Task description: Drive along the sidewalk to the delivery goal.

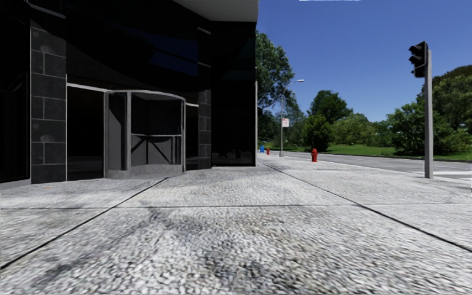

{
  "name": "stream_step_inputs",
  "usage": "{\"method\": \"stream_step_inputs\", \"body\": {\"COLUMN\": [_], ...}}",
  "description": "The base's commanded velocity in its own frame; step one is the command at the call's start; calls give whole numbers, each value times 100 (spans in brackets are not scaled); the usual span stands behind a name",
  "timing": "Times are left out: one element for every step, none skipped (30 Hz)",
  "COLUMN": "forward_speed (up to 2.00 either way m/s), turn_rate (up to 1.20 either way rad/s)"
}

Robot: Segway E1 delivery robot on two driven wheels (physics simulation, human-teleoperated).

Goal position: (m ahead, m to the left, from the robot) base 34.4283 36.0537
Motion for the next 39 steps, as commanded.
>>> {"method": "stream_step_inputs", "body": {"forward_speed": [200,200,200,200,200,200,200,200,200,200,200,200,200,200,200,200,200,200,200,200,200,200,200,200,200,200,200,200,200,200,200,200,200,200,200,200,200,200,200], "turn_rate": [-37,-38,-38,-38,-38,-38,-38,-38,-38,-38,-38,-38,-38,-38,-38,-38,-38,-38,-38,-38,-38,-38,-38,-38,-38,-38,-38,-38,-38,-38,-38,-38,-38,-38,-38,-37,-37,-27,0]}}
